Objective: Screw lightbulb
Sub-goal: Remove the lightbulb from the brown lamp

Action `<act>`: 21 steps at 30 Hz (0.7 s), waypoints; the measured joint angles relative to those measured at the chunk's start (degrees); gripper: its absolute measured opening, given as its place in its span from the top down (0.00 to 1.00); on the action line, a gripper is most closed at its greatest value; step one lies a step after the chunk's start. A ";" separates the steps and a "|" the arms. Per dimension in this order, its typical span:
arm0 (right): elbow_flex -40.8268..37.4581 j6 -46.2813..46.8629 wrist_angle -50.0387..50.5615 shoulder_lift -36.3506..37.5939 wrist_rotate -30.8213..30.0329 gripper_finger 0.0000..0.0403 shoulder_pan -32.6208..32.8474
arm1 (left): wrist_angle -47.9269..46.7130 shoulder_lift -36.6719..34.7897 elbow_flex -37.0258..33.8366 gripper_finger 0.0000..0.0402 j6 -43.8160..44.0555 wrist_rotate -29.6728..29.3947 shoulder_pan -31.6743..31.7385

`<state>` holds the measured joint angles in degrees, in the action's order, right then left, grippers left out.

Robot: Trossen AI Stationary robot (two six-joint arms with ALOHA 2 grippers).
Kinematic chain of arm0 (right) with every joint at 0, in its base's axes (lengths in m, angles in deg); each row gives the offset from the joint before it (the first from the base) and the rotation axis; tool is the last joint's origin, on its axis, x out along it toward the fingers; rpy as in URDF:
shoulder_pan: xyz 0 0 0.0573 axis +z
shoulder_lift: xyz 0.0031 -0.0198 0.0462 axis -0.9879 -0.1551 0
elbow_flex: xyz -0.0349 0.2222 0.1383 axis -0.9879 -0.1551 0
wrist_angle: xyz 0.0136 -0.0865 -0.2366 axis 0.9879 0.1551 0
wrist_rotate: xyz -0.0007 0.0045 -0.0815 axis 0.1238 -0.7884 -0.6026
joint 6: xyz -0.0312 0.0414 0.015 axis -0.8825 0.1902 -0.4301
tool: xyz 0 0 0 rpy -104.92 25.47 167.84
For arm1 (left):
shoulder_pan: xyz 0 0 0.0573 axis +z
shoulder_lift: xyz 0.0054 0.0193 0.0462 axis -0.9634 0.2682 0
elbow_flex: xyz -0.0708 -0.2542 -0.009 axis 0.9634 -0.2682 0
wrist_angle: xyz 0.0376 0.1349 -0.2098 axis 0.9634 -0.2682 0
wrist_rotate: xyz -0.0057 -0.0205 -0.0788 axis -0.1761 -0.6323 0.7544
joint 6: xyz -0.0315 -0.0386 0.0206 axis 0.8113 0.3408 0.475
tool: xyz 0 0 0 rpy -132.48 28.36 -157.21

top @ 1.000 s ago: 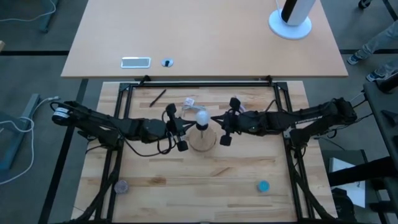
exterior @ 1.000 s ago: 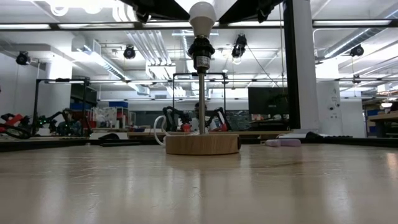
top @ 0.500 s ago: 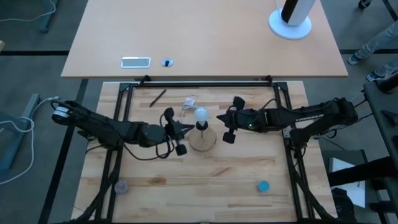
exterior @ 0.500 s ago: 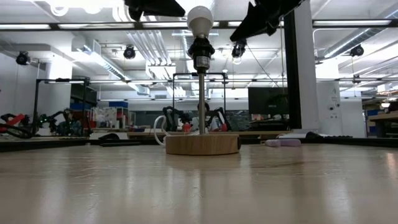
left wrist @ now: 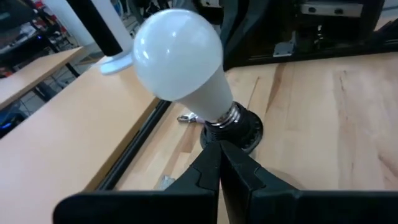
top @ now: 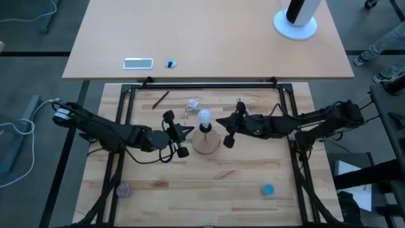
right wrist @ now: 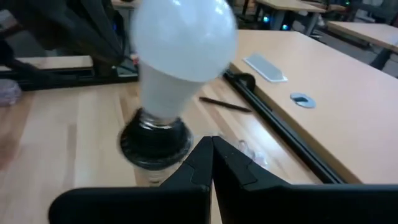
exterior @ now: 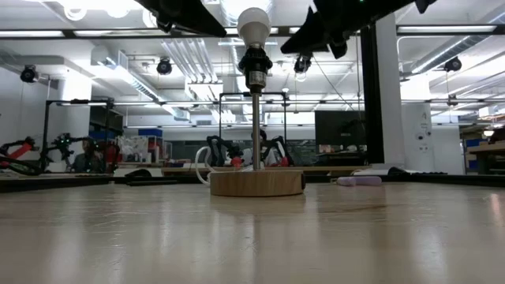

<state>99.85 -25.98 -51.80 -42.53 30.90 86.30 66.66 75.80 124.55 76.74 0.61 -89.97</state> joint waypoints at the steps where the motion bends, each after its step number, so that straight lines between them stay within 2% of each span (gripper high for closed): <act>1: -0.15 -0.04 -0.34 -0.07 -0.03 1.00 -0.33 | 0.17 0.00 0.00 1.00 -0.48 0.00 0.40; 6: -0.03 1.69 -0.75 -0.07 0.37 1.00 -2.05 | 0.23 0.00 0.00 1.00 -1.71 -0.05 3.79; 10: 0.39 6.01 -0.78 -0.05 9.78 0.95 -3.60 | 0.03 0.00 -0.20 1.00 -1.89 0.06 6.43; 11: 0.39 7.16 -0.69 -0.05 11.46 0.92 -4.01 | -0.07 0.00 -0.20 1.00 -1.95 0.63 6.96; 15: 0.39 9.86 -0.67 -0.23 11.84 0.78 -4.69 | -0.09 0.00 -0.20 1.00 -2.00 5.35 7.89; 21: 0.39 12.89 -1.61 -0.31 15.00 0.52 -5.15 | 0.17 0.00 -0.22 1.00 -2.00 8.13 7.86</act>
<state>100.25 -13.09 -53.41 -42.84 45.90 81.15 66.83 75.80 124.34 74.74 8.74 -82.10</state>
